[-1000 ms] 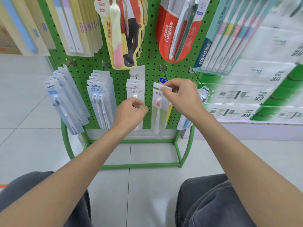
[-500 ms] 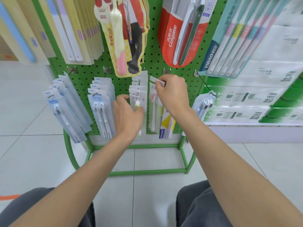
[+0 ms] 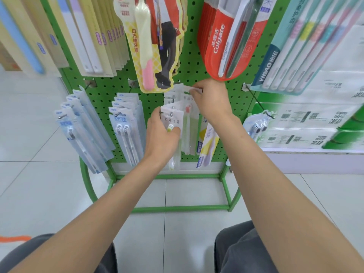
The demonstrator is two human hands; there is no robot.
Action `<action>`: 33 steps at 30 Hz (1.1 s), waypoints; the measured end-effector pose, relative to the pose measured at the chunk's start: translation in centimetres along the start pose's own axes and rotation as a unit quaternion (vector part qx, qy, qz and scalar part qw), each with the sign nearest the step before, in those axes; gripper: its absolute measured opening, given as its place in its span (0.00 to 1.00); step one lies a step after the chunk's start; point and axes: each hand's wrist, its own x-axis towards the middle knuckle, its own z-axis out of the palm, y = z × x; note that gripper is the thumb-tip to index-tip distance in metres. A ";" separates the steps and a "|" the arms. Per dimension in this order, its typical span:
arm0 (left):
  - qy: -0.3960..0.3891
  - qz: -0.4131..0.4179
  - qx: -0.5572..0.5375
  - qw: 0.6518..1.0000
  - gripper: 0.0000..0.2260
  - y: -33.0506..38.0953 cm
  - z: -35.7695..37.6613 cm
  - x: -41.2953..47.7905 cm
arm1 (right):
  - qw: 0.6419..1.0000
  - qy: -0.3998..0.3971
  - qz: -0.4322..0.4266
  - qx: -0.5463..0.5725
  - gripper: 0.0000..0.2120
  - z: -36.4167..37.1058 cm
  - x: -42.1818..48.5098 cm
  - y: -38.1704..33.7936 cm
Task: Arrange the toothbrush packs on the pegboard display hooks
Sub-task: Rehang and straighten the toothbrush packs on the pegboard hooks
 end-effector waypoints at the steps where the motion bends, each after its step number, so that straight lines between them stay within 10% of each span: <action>1: 0.001 -0.001 0.000 1.000 0.26 0.0 0.0 0.0 | 1.000 -0.005 -0.001 0.010 0.17 -0.1 0.1 0.2; 12: -0.028 0.007 -0.039 0.999 0.22 0.4 0.0 0.1 | 0.983 -0.166 0.013 0.075 0.13 -1.3 0.2 0.2; 33: -0.032 0.025 -0.043 0.998 0.24 0.1 -0.5 0.7 | 0.993 -0.112 -0.018 -0.019 0.13 2.2 1.6 0.2</action>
